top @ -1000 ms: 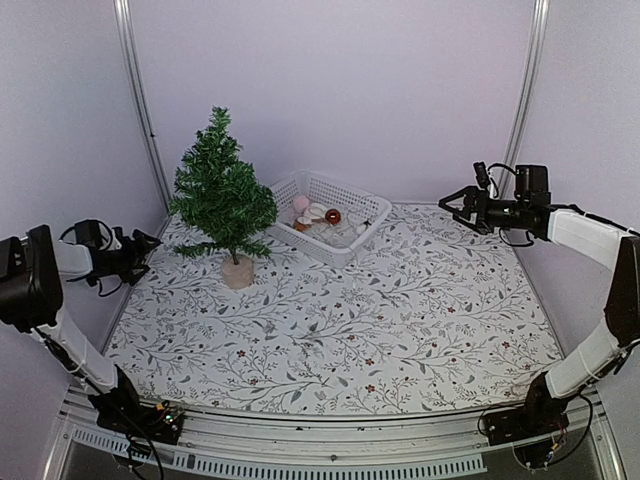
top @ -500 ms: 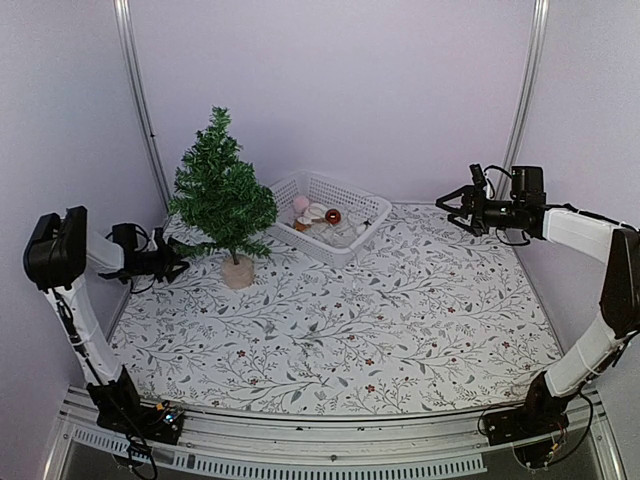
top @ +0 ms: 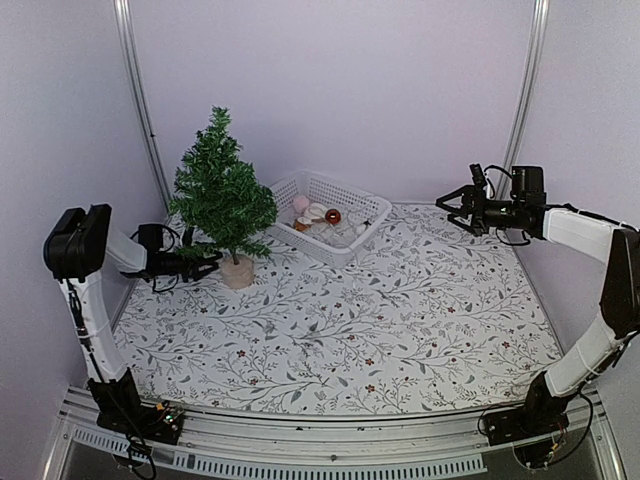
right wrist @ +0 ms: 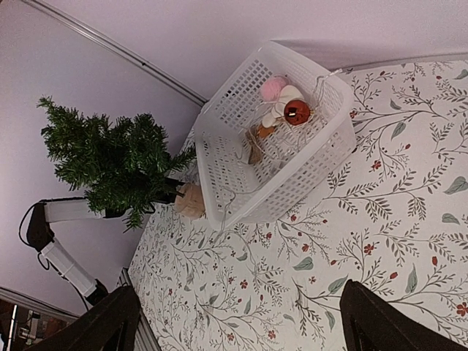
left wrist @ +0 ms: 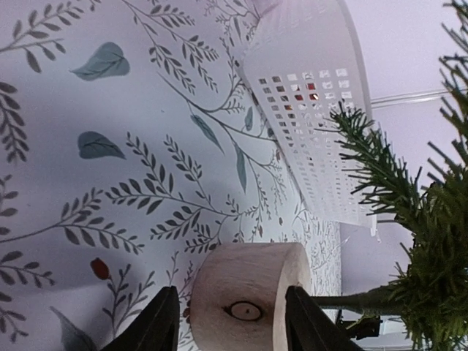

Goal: Decorate the small christmas tree

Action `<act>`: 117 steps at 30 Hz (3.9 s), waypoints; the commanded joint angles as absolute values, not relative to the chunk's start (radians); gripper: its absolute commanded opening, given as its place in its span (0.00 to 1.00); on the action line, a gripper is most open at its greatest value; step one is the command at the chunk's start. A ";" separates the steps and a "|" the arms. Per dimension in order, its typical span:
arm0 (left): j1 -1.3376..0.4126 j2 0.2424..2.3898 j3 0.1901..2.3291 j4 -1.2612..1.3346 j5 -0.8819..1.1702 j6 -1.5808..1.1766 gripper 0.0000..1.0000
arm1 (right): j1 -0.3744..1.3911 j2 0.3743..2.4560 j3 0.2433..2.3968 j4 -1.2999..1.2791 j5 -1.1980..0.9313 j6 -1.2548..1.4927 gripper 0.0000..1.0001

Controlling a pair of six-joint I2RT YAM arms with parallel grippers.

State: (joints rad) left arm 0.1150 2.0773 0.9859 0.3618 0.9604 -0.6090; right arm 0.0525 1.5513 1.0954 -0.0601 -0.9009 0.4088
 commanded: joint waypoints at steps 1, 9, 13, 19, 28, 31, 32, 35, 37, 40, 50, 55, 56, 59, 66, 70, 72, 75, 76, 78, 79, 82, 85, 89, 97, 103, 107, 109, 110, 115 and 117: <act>0.087 2.082 0.928 0.459 1.015 -0.608 0.49 | 0.058 1.517 1.084 -0.059 -0.911 0.411 0.99; 0.054 2.113 0.932 0.462 1.021 -0.577 0.49 | 0.057 1.498 1.062 -0.065 -0.922 0.402 0.99; 0.045 2.163 0.999 0.431 1.012 -0.567 0.50 | 0.057 1.492 1.060 -0.077 -0.927 0.397 0.99; 0.003 2.191 1.091 0.315 0.999 -0.485 0.48 | 0.058 1.482 1.057 -0.106 -0.928 0.374 0.99; -0.083 2.200 1.119 0.187 0.990 -0.366 0.40 | 0.058 1.470 1.033 -0.114 -0.938 0.348 0.99; -0.112 2.190 1.106 0.158 0.993 -0.334 0.38 | 0.057 1.470 1.020 -0.103 -0.939 0.350 0.99; -0.124 2.182 1.097 0.152 0.994 -0.325 0.38 | 0.058 1.470 1.015 -0.102 -0.938 0.351 0.99; -0.165 2.160 1.068 0.116 0.989 -0.283 0.37 | 0.058 1.473 1.004 -0.096 -0.927 0.353 0.98; -0.188 2.142 1.043 0.105 0.982 -0.271 0.37 | 0.060 1.480 1.009 -0.100 -0.905 0.356 0.96; -0.207 2.125 1.005 0.110 0.965 -0.276 0.36 | 0.075 1.519 1.071 -0.131 -0.828 0.381 0.89; -0.251 2.083 0.988 0.099 0.927 -0.279 0.36 | 0.227 1.838 1.432 -0.225 -0.620 0.501 0.72; -0.289 2.079 0.994 0.092 0.908 -0.273 0.37 | 0.266 2.008 1.591 -0.254 -0.561 0.568 0.66; -0.295 2.081 0.995 0.092 0.904 -0.273 0.37 | 0.269 2.027 1.608 -0.249 -0.549 0.582 0.65; -0.308 2.089 0.993 0.102 0.899 -0.282 0.37 | 0.271 2.089 1.652 -0.226 -0.539 0.641 0.64; -0.334 2.099 0.999 0.110 0.878 -0.295 0.37 | 0.271 2.223 1.750 -0.162 -0.572 0.752 0.55; -0.340 2.095 1.000 0.104 0.867 -0.297 0.37 | 0.273 2.275 1.795 -0.117 -0.586 0.818 0.51; -0.339 2.092 0.999 0.104 0.862 -0.300 0.37 | 0.272 2.303 1.827 -0.113 -0.588 0.841 0.49; -0.340 2.086 0.998 0.103 0.854 -0.303 0.37 | 0.273 2.345 1.864 -0.089 -0.598 0.877 0.45; -0.340 2.083 0.998 0.103 0.850 -0.302 0.37 | 0.272 2.360 1.873 -0.085 -0.595 0.889 0.42; -0.343 2.080 0.997 0.101 0.844 -0.303 0.37 | 0.272 2.374 1.883 -0.083 -0.583 0.912 0.29; -0.344 2.081 0.999 0.097 0.842 -0.302 0.37 | 0.271 2.378 1.884 -0.083 -0.575 0.922 0.24; -0.348 2.079 1.003 0.091 0.838 -0.302 0.37 | 0.269 2.371 1.874 -0.081 -0.552 0.932 0.10; -0.353 2.082 1.012 0.086 0.837 -0.300 0.37 | 0.263 2.343 1.834 -0.070 -0.525 0.935 0.00; -0.365 2.085 1.023 0.084 0.836 -0.301 0.37 | 0.240 2.238 1.674 -0.013 -0.449 0.950 0.00; -0.413 2.119 1.064 0.084 0.842 -0.310 0.36 | 0.107 1.883 1.231 0.110 -0.272 1.032 0.00; -0.450 2.150 1.095 0.139 0.855 -0.380 0.36 | 0.011 1.612 0.948 0.111 -0.146 1.095 0.00; -0.469 2.171 1.108 0.182 0.860 -0.420 0.36 | -0.040 1.461 0.812 0.086 -0.066 1.126 0.00; -0.480 2.178 1.119 0.181 0.858 -0.423 0.36 | -0.056 1.405 0.758 0.080 -0.042 1.151 0.00; -0.482 2.182 1.121 0.182 0.855 -0.428 0.36 | -0.061 1.372 0.736 0.075 -0.030 1.161 0.00; -0.483 2.178 1.109 0.206 0.840 -0.457 0.38 | -0.079 1.279 0.651 0.046 0.026 1.213 0.00; -0.482 2.169 1.098 0.214 0.836 -0.464 0.39 | -0.079 1.249 0.626 0.045 0.045 1.225 0.00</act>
